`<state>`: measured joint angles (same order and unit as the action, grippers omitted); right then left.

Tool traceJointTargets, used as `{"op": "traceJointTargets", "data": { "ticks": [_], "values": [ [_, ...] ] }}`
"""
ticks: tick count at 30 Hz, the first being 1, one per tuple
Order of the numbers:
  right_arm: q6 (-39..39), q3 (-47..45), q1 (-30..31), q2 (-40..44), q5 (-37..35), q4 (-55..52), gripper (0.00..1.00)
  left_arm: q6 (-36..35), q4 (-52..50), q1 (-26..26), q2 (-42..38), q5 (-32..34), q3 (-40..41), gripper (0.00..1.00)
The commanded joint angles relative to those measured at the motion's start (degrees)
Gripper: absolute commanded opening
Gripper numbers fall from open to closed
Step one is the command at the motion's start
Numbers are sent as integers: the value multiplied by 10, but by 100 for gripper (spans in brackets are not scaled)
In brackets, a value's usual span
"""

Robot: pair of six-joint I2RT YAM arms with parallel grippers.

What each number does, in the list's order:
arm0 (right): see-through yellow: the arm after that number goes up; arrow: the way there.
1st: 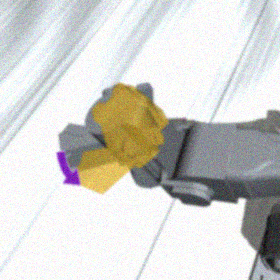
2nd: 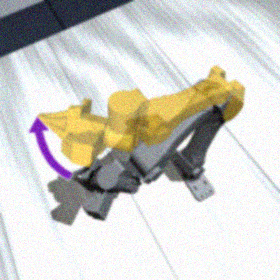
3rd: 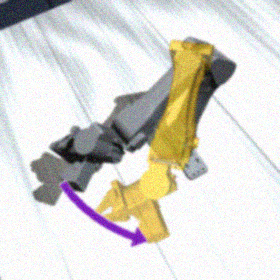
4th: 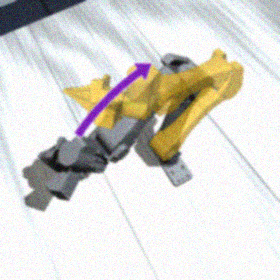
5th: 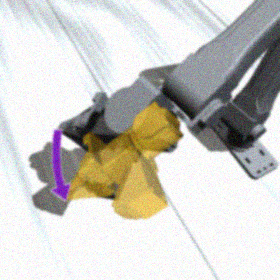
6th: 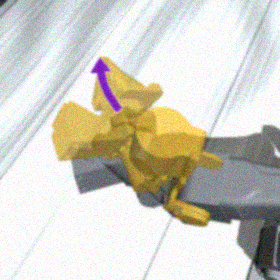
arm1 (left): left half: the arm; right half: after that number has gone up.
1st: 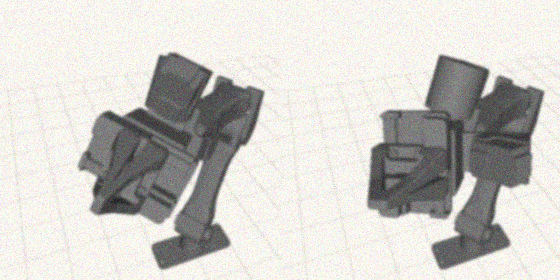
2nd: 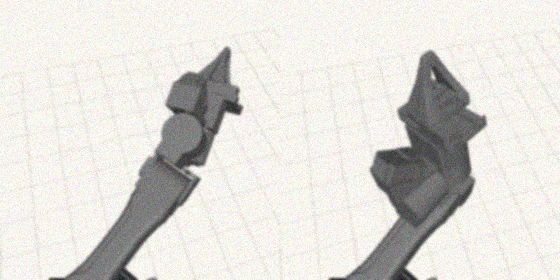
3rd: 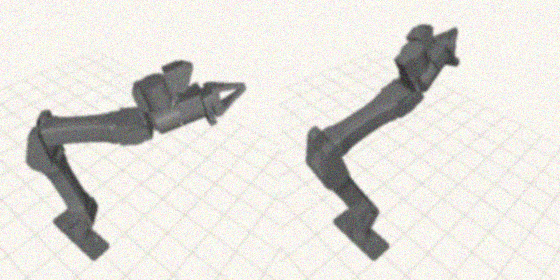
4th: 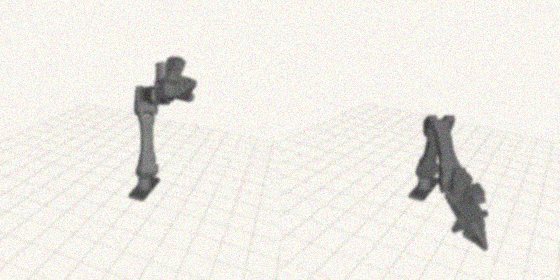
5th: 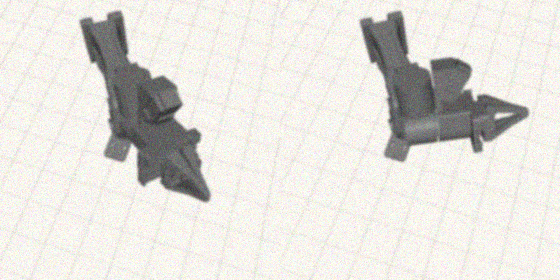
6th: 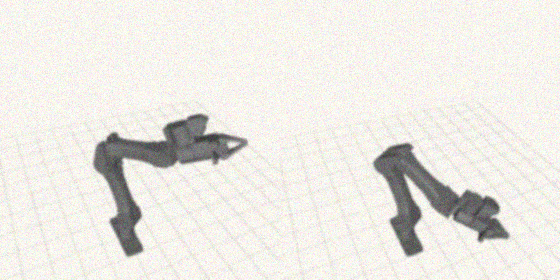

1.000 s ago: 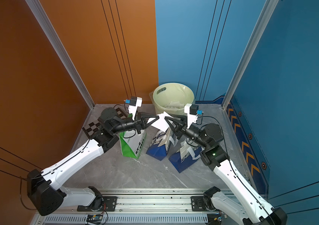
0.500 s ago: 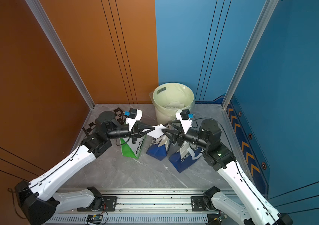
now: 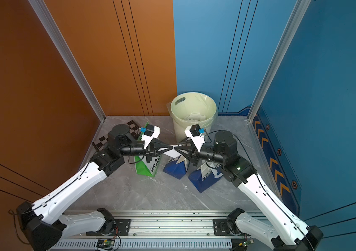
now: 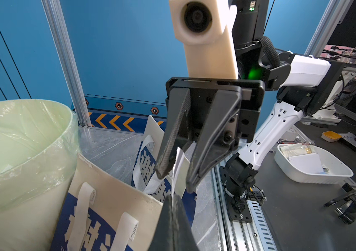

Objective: Shred takeout receipts and throw away
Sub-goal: Shred the takeout receipt.

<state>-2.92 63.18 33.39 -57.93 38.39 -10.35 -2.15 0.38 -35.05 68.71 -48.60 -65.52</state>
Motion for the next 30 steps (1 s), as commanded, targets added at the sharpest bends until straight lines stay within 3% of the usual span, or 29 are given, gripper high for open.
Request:
{"op": "traceJointTargets", "data": {
  "ticks": [1, 4, 8, 14, 18, 25, 30],
  "values": [
    [5, 18, 4, -4, 16, -8, 14, -6, -6, -5, -2, -25, -4, 0],
    [12, 19, 6, -4, 17, -9, 0, 6, -5, -4, -3, -26, -9, 0],
    [43, 19, 15, 3, -19, -15, 0, 69, -5, -4, -3, 5, -21, 0],
    [155, 10, 54, 21, -127, -20, 0, 219, 6, 1, 3, 37, -33, 0],
    [228, 11, 97, 26, -167, -20, 0, 284, 6, 15, 6, 58, -37, 0],
    [403, 1, 195, 44, -208, -36, 0, 340, 5, 43, 28, 72, -43, 0],
    [475, -1, 263, 49, -252, -52, 0, 357, 6, 50, 46, 74, -47, 0]
  ]
}}
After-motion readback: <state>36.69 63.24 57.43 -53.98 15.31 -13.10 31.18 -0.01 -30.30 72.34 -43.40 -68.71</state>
